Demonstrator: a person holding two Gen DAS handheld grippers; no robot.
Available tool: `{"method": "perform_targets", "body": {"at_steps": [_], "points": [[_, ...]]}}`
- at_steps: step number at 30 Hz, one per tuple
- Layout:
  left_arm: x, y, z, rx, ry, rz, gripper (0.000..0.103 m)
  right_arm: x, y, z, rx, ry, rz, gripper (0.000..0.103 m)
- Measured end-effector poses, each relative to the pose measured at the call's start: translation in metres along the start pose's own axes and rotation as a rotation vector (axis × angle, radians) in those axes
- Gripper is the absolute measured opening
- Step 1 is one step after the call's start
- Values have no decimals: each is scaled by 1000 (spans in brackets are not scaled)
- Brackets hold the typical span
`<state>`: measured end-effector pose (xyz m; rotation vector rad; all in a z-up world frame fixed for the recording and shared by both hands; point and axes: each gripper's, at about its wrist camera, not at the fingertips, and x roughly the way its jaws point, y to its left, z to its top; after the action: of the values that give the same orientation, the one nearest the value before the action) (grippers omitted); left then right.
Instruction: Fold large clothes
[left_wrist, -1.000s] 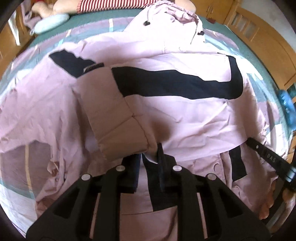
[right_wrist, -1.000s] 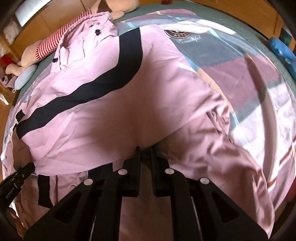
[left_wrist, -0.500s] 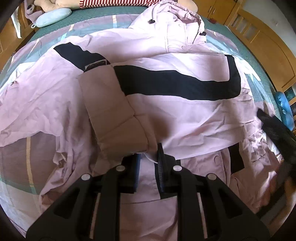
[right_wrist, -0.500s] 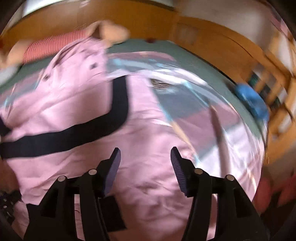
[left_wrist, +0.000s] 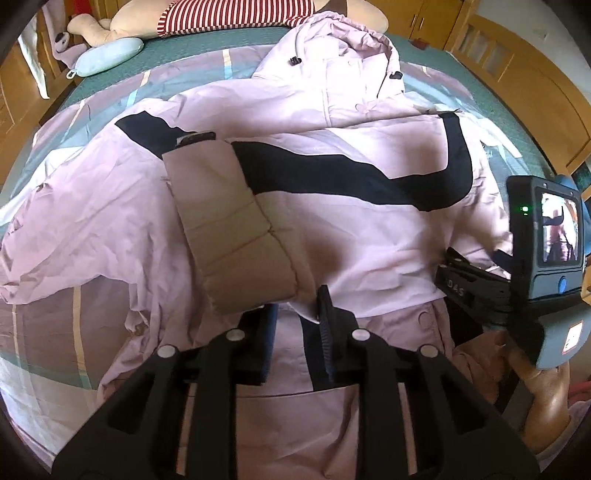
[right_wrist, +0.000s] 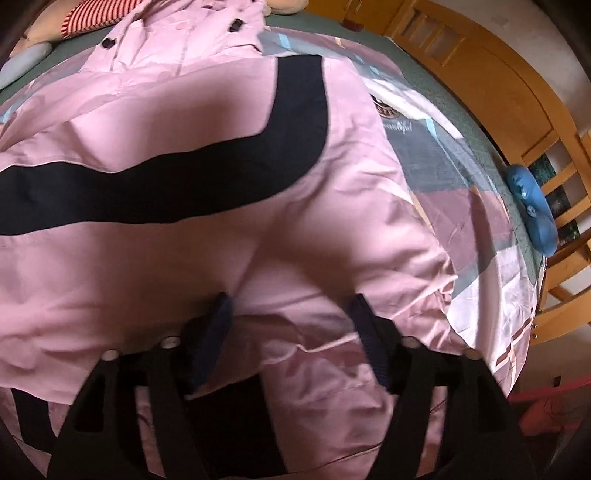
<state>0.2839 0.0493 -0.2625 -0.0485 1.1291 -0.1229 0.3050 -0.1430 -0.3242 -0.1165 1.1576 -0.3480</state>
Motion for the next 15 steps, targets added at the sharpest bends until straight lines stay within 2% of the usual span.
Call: {"method": "perform_targets", "body": {"at_steps": [2,4,5,7,11,13,15], "points": [[-1,-2,0,15,-6,13,30,4,-10,-1,38,14,37,86],[-4,-7,1,38,-8,30,35,5,-13,-2,49,27,54,88],[-6,-8,1,37,-4,23,46,5,-12,-1,48,34,57,89],[-13,-8,3,22,-15,-12,60,5,-12,1,43,44,58,89],[-32,-9,6,-13,-54,-46,75,6,-13,2,54,51,64,90],[-41,-11,7,-7,-110,3,83,8,-13,1,55,48,64,91],[-50,-16,7,23,-183,113,88,9,-13,2,52,45,67,91]]}}
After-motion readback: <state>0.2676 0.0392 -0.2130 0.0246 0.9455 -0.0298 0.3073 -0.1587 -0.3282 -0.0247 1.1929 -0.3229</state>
